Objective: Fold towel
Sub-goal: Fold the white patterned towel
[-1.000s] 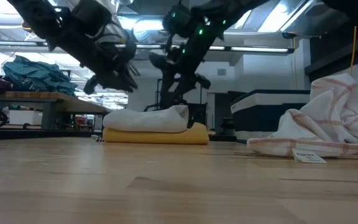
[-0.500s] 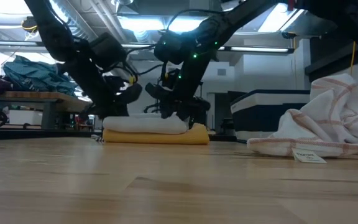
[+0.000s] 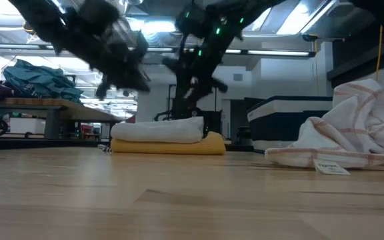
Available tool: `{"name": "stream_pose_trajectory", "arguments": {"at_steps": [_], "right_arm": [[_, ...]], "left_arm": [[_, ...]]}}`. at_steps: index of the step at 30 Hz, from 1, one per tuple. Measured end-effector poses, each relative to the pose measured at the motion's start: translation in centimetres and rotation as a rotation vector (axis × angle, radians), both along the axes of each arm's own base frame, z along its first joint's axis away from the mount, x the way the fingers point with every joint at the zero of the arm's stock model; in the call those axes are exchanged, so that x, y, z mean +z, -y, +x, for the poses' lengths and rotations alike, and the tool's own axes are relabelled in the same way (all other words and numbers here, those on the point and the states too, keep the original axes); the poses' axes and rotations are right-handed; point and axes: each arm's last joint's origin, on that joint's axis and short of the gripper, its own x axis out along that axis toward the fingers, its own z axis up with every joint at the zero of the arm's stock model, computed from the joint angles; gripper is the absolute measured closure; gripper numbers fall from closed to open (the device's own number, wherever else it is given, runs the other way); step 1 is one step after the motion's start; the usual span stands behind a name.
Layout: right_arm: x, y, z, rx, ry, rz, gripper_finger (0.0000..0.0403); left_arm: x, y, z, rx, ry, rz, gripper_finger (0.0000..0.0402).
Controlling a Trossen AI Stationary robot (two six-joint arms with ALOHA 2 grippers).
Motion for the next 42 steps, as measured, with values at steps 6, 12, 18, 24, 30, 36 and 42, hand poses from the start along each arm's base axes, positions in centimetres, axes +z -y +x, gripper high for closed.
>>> {"name": "stream_pose_trajectory", "arguments": {"at_steps": [6, 12, 18, 24, 30, 36, 42], "right_arm": [[5.7, -2.3, -2.7, 0.208, 0.011, -0.058, 0.0240], [9.1, -7.8, -6.6, 0.465, -0.158, -0.105, 0.0240], [10.0, -13.3, -10.0, 0.585, -0.306, -0.011, 0.0240], [9.4, -17.5, -11.9, 0.654, -0.455, 0.076, 0.0240], [9.0, -19.8, -13.7, 0.732, -0.600, 0.081, 0.0240], [8.7, -22.3, -14.9, 0.838, -0.653, 0.139, 0.0240], [6.4, -24.8, -16.6, 0.967, -0.779, 0.094, 0.0240]], "left_arm": [[4.1, 2.4, -2.1, -0.205, 0.153, 0.080, 0.0395], [5.4, 4.9, -3.3, -0.517, 0.204, 0.062, 0.0398], [4.8, 7.2, -3.1, -0.721, 0.164, 0.004, 0.0398], [3.7, 9.1, -2.2, -0.826, 0.086, -0.016, 0.0398], [2.4, 10.3, -1.2, -0.884, 0.013, -0.047, 0.0398], [1.0, 10.9, -0.3, -0.909, -0.060, -0.075, 0.0398], [-0.3, 11.2, 0.4, -0.915, -0.118, -0.100, 0.0398]]}}
